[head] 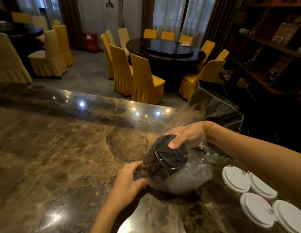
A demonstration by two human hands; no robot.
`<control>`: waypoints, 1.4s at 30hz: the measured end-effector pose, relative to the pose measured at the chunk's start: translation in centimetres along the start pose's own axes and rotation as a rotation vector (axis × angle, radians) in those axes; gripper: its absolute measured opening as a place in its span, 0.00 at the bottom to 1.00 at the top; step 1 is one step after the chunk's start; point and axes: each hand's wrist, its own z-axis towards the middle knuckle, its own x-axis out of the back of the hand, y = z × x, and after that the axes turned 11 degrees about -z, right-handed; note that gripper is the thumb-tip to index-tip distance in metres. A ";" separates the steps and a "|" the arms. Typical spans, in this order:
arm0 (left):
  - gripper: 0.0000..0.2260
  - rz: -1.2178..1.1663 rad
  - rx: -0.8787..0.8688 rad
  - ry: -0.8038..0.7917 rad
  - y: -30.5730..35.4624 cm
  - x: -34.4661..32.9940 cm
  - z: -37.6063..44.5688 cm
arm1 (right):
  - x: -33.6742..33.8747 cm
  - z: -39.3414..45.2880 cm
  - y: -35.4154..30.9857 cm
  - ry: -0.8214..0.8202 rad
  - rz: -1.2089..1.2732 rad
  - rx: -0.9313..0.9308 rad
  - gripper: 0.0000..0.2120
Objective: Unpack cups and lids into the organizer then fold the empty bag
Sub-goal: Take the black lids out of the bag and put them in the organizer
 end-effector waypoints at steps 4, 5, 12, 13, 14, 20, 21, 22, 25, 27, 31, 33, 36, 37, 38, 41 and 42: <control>0.13 0.091 0.017 0.211 -0.6 -0.7 -0.1 | 0.1 -0.3 -0.4 -0.033 0.042 0.049 0.28; 0.11 0.093 0.041 0.212 -0.8 -0.8 -0.3 | 0.2 -0.6 -0.6 -0.037 0.066 0.066 0.24; 0.12 0.051 0.089 0.299 -1.5 -0.3 0.0 | 0.9 -3.5 -2.7 0.088 0.235 0.123 0.45; 0.12 0.046 0.102 0.282 -1.7 -0.1 0.1 | 0.8 -4.2 -3.1 0.103 0.285 0.150 0.41; 0.11 0.045 0.110 0.266 -1.7 0.1 0.2 | 0.7 -5.0 -3.5 0.133 0.322 0.167 0.34; 0.20 0.009 0.013 0.444 1.0 0.4 -0.5 | -0.5 -9.7 -5.1 0.417 0.513 0.169 0.30; 0.21 -0.071 -0.066 0.575 2.2 0.1 -1.2 | -0.8 -10.2 -5.3 0.448 0.548 0.173 0.33; 0.20 -0.148 -0.191 0.701 3.8 -0.2 -1.9 | -1.1 -10.8 -5.5 0.474 0.582 0.179 0.36; 0.09 -0.209 -0.674 0.663 8.3 -3.2 -4.3 | -1.7 -12.7 -5.6 0.559 0.669 0.220 0.44; 0.08 -0.210 -0.808 0.379 10.2 -6.0 -4.9 | -1.8 -14.5 -5.7 0.640 0.684 0.263 0.43; 0.16 -0.214 -0.574 -0.109 12.7 -11.2 -3.2 | -1.5 -19.2 -5.4 0.729 0.740 0.387 0.31; 0.18 -0.155 -0.451 -0.214 13.4 -14.2 -2.3 | -1.3 -21.7 -4.2 0.788 0.792 0.456 0.30; 0.21 -0.196 -0.338 -0.275 14.5 -18.0 -0.8 | -1.4 -24.1 -1.1 0.928 0.857 0.447 0.27; 0.23 -0.249 -0.304 -0.246 15.2 -18.8 -0.1 | -1.5 -24.4 0.4 0.984 0.886 0.418 0.25; 0.24 -0.305 -0.301 -0.189 15.8 -19.3 0.8 | -1.7 -24.3 2.0 1.033 0.921 0.384 0.25; 0.35 -0.328 -0.478 -0.014 17.3 -20.3 3.7 | -2.4 -22.8 6.3 1.101 0.988 0.287 0.25; 0.38 -0.264 -0.573 0.022 17.7 -20.6 4.7 | -2.6 -22.1 7.4 1.090 1.003 0.258 0.24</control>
